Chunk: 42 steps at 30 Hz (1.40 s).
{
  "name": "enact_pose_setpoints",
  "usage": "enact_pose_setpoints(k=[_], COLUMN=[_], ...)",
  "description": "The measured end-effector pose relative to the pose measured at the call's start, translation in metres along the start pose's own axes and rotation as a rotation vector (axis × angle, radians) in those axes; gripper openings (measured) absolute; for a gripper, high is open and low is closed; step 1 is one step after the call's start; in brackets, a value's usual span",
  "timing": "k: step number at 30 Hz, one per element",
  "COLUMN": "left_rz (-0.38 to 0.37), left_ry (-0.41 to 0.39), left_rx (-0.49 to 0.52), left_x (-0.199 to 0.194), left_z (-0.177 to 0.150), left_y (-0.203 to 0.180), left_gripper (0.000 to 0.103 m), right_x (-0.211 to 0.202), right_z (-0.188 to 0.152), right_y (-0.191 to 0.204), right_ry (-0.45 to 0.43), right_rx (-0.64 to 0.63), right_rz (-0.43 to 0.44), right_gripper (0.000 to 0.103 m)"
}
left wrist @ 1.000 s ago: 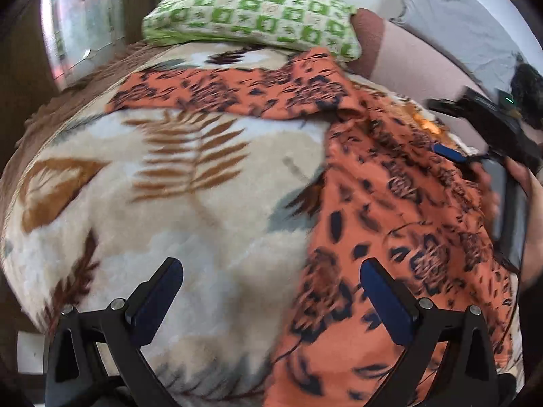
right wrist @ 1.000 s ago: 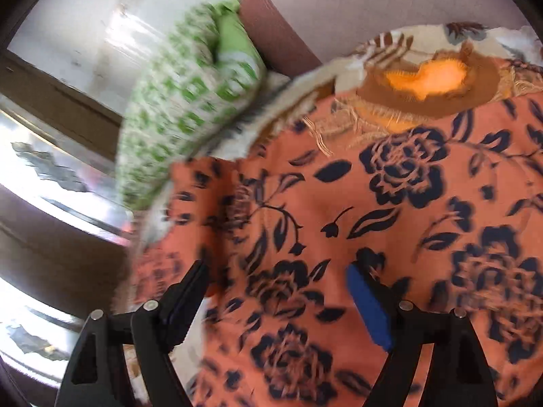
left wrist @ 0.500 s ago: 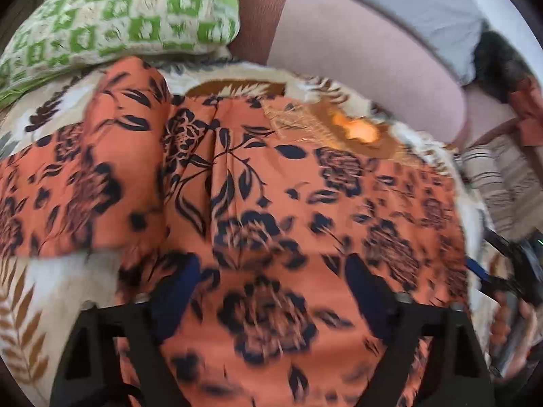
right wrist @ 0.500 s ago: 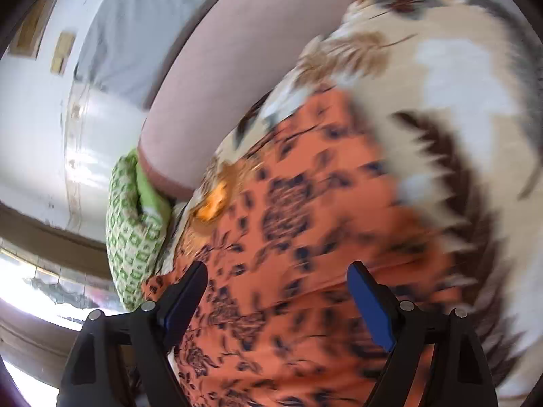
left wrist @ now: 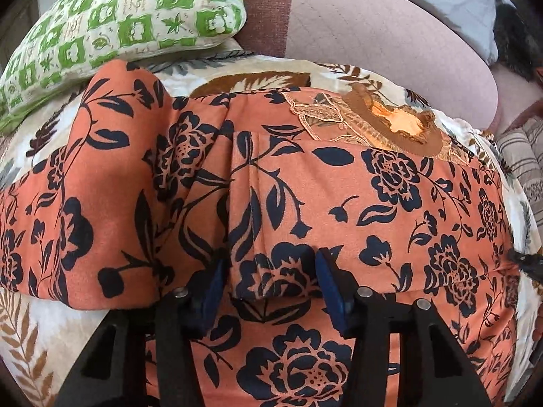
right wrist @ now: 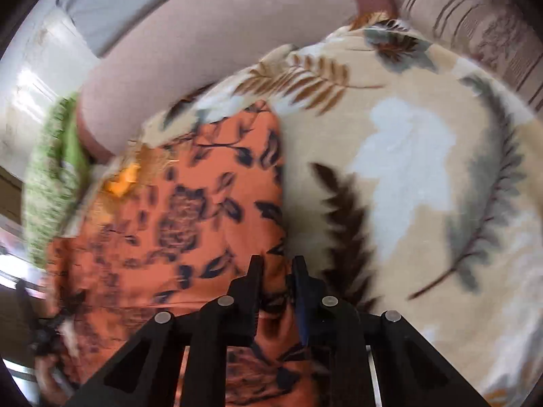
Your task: Fold small clothes
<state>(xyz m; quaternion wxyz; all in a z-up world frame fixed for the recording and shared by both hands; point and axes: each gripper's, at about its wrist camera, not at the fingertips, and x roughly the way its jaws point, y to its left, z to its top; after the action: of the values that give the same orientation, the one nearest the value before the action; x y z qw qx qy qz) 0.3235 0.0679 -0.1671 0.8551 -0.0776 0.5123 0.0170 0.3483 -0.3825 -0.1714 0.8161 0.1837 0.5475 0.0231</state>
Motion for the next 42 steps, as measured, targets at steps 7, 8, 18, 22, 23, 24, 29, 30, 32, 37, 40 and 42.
enact_pose_setpoints(k=[7,8,18,22,23,24,29,30,32,37,40,42], left_rz=[-0.003,-0.016,-0.233,-0.224,-0.234,-0.242,-0.242,-0.247,-0.303,-0.275,-0.190,-0.139], left_ry=[-0.055,-0.046,-0.124,-0.187,-0.184,-0.188,-0.268,-0.267,-0.282,-0.301,-0.267,-0.216], left_rx=[0.048,0.043,-0.241,-0.560,-0.669,-0.752,-0.996,-1.031,-1.069,-1.094,-1.096,-1.098], left_x=[-0.020,-0.019,-0.082,-0.101,-0.101,-0.101,-0.100,-0.095,-0.085,-0.082,-0.082,-0.078], left_z=[-0.003,-0.004,-0.035,-0.063,-0.072,-0.081,-0.114,-0.116,-0.116,-0.103,-0.099,-0.098], left_y=[0.004,0.006,0.109,0.219,0.250,0.272,0.342,0.353,0.366,0.377,0.385,0.389], left_gripper=[0.062,0.062,0.065,0.073,0.073,0.073,0.074,0.074,0.074,0.071,0.018,0.004], right_x=[-0.029,-0.031,0.034,-0.004,-0.011,-0.017,-0.033,-0.032,-0.029,-0.025,-0.019,-0.017], right_z=[0.011,0.017,0.063,0.034,0.021,0.009,-0.051,-0.063,-0.076,-0.092,-0.094,-0.097], right_y=[0.006,0.009,0.043,0.062,0.069,0.072,0.080,0.081,0.084,0.089,0.084,0.078], right_ry=[-0.182,-0.212,-0.160,-0.221,-0.216,-0.207,-0.176,-0.171,-0.165,-0.158,-0.154,-0.151], right_rx=[0.096,0.088,0.051,-0.033,-0.057,-0.073,-0.054,-0.051,-0.061,-0.076,-0.053,-0.029], right_rz=[0.024,0.011,0.097,0.106,0.130,0.148,0.228,0.223,0.216,0.232,0.250,0.268], right_gripper=[0.074,0.074,0.070,0.071,0.071,0.071,0.071,0.071,0.071,0.071,0.071,0.071])
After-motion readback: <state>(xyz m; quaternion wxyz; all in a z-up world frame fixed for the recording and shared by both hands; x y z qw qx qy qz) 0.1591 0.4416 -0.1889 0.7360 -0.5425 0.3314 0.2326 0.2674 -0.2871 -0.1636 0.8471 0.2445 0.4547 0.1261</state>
